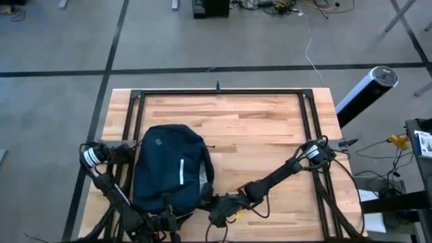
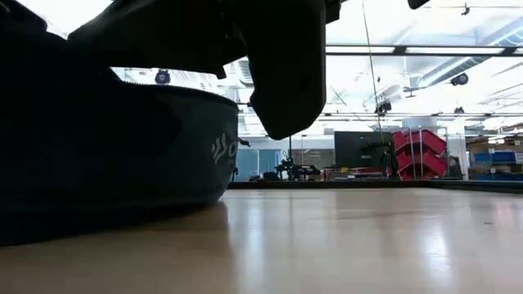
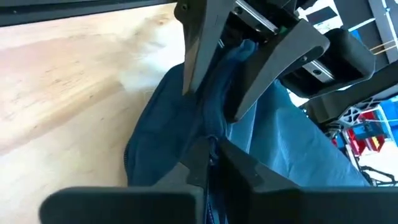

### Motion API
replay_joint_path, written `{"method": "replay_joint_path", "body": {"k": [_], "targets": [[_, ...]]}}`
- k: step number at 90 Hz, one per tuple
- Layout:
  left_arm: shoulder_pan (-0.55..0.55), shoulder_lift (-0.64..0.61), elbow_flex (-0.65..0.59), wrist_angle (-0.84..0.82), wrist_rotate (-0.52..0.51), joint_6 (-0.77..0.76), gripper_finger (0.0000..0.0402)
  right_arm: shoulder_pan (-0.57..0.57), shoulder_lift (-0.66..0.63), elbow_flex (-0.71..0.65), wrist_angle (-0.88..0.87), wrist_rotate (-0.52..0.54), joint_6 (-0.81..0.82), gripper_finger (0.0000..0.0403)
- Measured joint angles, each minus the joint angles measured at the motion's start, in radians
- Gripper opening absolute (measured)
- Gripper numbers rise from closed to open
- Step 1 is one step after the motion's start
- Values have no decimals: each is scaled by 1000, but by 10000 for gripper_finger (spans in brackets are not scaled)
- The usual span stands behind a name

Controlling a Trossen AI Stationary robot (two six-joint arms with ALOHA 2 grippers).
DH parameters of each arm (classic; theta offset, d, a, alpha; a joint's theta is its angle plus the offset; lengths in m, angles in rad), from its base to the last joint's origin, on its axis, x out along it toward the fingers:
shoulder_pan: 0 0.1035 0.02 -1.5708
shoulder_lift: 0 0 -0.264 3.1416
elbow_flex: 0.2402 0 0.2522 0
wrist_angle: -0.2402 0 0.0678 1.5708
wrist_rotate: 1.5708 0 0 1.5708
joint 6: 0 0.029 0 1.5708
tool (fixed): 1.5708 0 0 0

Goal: Unpack backpack
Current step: Close the blue backpack

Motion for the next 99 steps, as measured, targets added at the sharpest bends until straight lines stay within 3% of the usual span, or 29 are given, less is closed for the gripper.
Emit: {"method": "replay_joint_path", "body": {"k": [16, 38, 60, 99], "targets": [[20, -1, 0, -9, 7, 34, 119, 0, 0, 0, 0, 0, 17, 2], [92, -2, 0, -76, 129, -1, 115, 1, 0, 0, -2, 3, 26, 0], [113, -2, 0, -88, 155, -2, 11, 2, -3, 2, -38, 6, 60, 0], [60, -3, 0, -79, 146, -21, 1, -10, -92, 2, -382, 73, 243, 1]]}}
